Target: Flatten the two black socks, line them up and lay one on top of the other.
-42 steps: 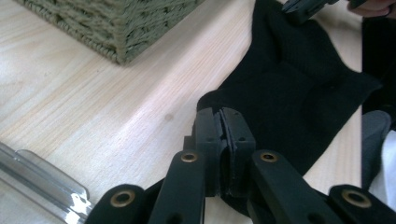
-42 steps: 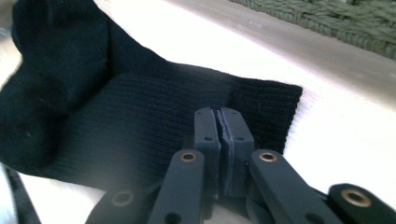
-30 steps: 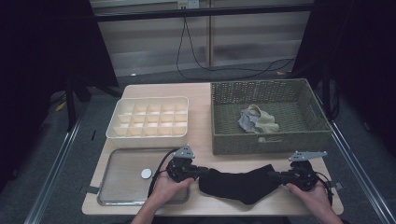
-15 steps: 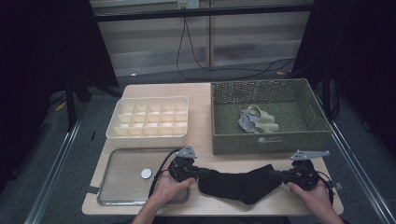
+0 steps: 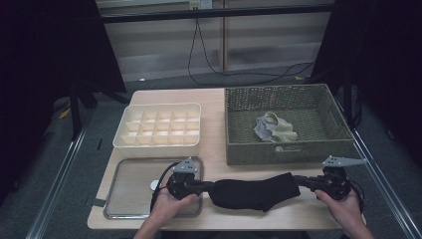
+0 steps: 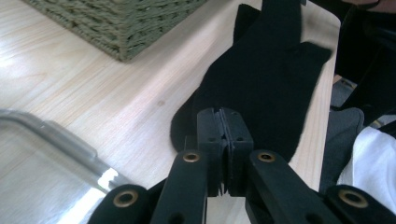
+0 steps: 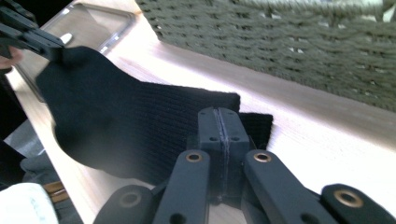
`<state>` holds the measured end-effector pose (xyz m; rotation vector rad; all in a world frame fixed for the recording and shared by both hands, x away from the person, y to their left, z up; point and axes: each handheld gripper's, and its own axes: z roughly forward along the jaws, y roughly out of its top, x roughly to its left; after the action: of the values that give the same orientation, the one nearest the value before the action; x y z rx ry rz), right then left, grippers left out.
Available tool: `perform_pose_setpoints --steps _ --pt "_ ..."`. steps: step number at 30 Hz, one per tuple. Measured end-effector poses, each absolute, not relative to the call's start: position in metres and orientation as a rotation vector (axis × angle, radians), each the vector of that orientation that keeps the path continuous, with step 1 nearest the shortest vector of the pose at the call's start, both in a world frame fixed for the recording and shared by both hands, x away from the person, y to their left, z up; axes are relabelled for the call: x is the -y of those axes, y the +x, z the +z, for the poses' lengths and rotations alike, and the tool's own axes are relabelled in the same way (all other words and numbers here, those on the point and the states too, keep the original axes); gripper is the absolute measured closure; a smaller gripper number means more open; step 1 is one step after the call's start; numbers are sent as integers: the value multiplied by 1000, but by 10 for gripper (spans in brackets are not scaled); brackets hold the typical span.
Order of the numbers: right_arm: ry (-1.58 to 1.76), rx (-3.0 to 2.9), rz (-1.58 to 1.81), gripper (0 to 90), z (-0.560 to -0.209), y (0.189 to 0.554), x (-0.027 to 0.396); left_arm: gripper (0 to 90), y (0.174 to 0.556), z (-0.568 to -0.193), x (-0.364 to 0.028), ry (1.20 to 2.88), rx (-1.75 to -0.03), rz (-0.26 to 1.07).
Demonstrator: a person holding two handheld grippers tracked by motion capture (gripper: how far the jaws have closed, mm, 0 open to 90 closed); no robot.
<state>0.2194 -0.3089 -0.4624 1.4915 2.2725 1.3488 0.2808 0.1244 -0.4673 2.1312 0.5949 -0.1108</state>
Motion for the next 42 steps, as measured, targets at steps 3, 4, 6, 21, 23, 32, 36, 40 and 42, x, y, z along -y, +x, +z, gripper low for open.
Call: perform_pose_setpoints --steps 3,4,6,21,23,32,36,40,42 --pt "1493 -2287 1313 898 -465 223 308 881 280 -468 -122 2142 -586 -115" --pt "1504 -2284 1305 898 -466 224 308 880 280 -469 -122 2146 -587 -118" --pt "1506 -2290 1308 898 -467 226 309 880 280 -471 -120 2147 -589 -124" --pt "1514 -2325 1218 866 -480 235 302 844 284 -484 -109 2184 -594 -143" --pt "1516 -2318 1231 802 -480 232 303 827 284 -486 -108 2187 -596 -149" --pt "1542 -2360 1194 768 -486 223 308 828 284 -490 -109 2199 -602 -154" --pt "1547 -2397 1162 821 -489 224 304 841 285 -490 -110 2192 -606 -161" --pt "1553 -2382 1162 881 -487 226 305 850 285 -491 -110 2194 -602 -164" --pt "1563 -2368 1179 883 -485 226 308 856 285 -491 -109 2198 -601 -164"
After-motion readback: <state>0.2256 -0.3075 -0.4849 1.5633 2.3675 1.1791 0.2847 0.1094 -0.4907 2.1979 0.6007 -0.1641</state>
